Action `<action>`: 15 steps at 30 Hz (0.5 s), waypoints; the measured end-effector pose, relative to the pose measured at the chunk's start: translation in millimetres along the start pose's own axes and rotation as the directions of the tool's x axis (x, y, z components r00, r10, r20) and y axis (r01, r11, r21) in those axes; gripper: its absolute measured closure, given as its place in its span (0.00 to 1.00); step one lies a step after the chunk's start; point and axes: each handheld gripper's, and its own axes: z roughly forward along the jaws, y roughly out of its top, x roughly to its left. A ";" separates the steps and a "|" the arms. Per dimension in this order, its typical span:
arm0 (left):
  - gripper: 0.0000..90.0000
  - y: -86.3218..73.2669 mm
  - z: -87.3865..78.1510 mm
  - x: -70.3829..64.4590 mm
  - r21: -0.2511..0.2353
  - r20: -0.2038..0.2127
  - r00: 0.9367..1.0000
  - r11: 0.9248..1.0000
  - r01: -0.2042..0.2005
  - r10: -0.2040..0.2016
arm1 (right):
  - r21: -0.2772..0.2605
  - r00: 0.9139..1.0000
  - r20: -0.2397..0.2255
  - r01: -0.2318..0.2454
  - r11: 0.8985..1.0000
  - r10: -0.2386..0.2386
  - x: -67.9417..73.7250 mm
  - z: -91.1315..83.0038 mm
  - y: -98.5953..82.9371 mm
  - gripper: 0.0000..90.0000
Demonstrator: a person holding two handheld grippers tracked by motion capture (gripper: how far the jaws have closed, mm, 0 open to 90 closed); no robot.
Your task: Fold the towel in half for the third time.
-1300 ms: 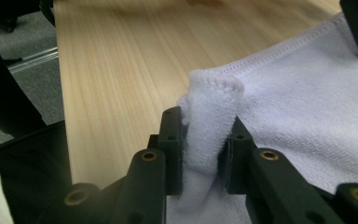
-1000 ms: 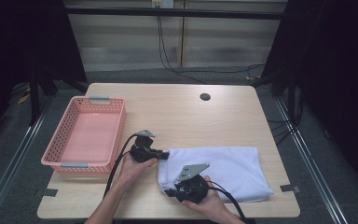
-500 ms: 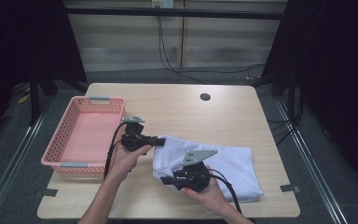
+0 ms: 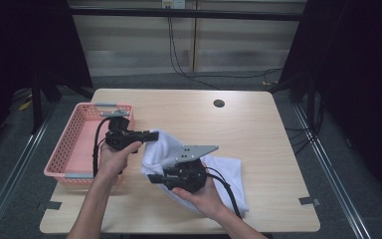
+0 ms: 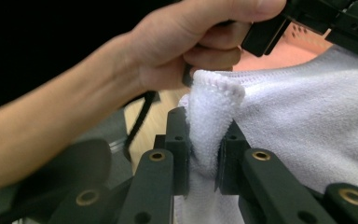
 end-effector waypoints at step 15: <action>0.89 -7.4 56.5 -14.6 0.067 -0.011 1.000 0.998 -0.009 0.010 | -0.010 0.996 0.064 -0.054 0.999 0.054 -13.8 -36.8 -26.2 0.88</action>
